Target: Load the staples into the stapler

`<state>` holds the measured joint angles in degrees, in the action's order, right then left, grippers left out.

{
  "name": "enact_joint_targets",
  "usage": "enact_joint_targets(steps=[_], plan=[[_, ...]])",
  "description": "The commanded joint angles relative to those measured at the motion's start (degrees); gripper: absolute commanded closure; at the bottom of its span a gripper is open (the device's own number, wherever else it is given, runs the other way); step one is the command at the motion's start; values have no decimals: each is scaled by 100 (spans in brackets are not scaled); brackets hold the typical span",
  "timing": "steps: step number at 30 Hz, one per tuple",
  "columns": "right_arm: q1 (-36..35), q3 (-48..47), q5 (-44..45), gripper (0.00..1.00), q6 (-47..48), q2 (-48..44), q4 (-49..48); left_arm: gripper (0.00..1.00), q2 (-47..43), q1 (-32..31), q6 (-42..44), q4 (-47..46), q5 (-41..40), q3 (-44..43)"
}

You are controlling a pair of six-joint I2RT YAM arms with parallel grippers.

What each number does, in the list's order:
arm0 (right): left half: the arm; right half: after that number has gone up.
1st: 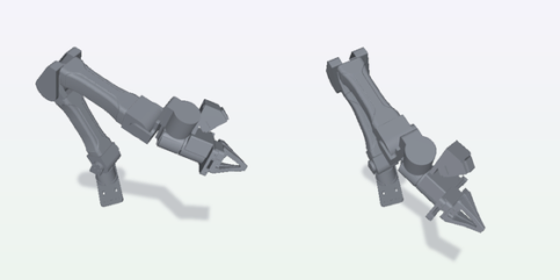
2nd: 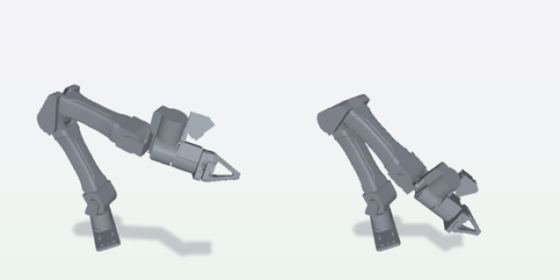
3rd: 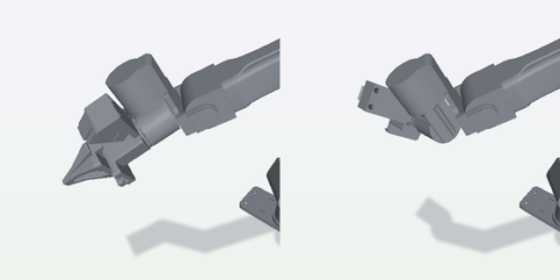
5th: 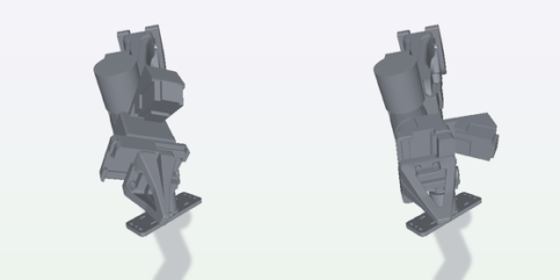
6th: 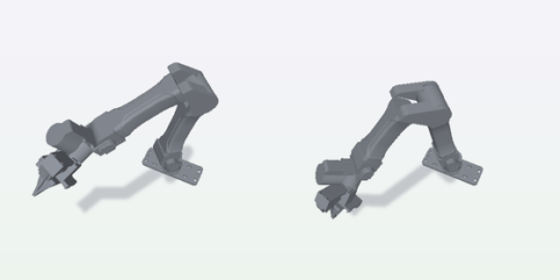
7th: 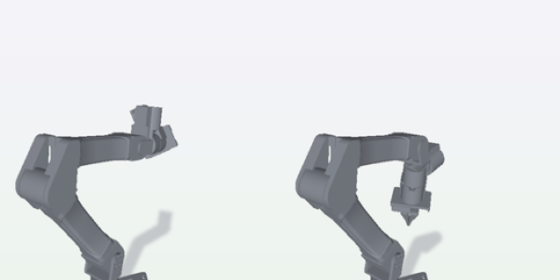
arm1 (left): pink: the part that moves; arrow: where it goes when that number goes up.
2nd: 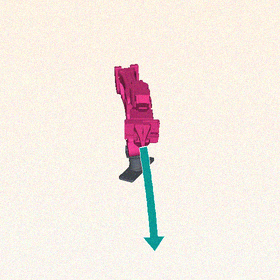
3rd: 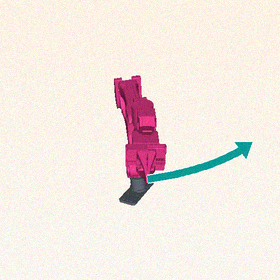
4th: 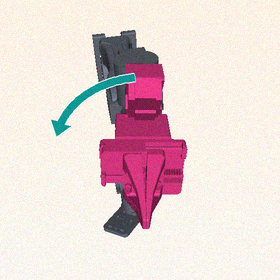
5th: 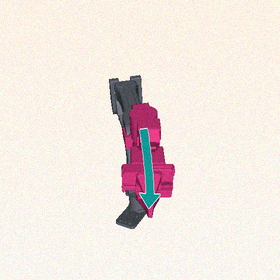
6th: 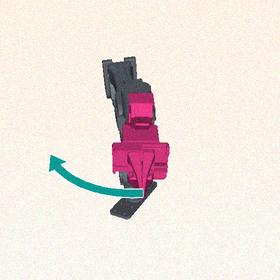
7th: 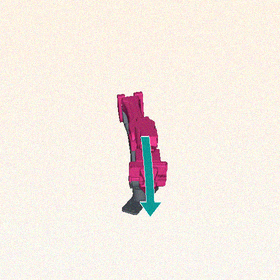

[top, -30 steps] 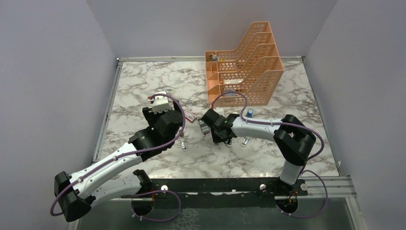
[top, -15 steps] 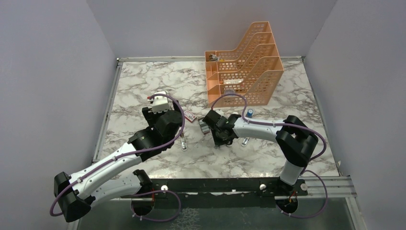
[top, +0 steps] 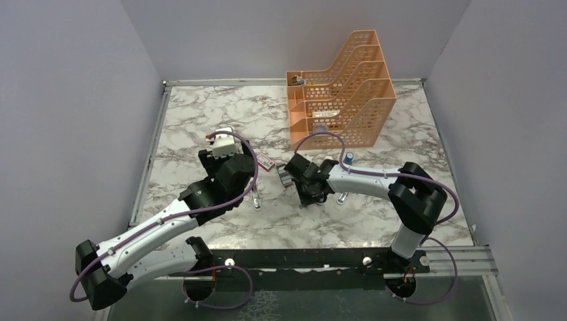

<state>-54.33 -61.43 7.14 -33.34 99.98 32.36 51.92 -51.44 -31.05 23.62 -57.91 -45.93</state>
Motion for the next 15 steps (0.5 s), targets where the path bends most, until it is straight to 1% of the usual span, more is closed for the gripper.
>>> enact_joint_targets(steps=[1,6,11,15], plan=[[-24,-152,331,84,20,-254,169,14,-68,20,-33,-69,-54,57],[-24,-278,183,70,132,-245,40,14,-88,20,-33,-71,-70,66],[-30,-309,-144,59,183,-120,-154,14,-82,20,-33,-73,-71,68],[-30,-326,-253,55,244,6,-162,15,-69,15,-33,-76,-76,70]])
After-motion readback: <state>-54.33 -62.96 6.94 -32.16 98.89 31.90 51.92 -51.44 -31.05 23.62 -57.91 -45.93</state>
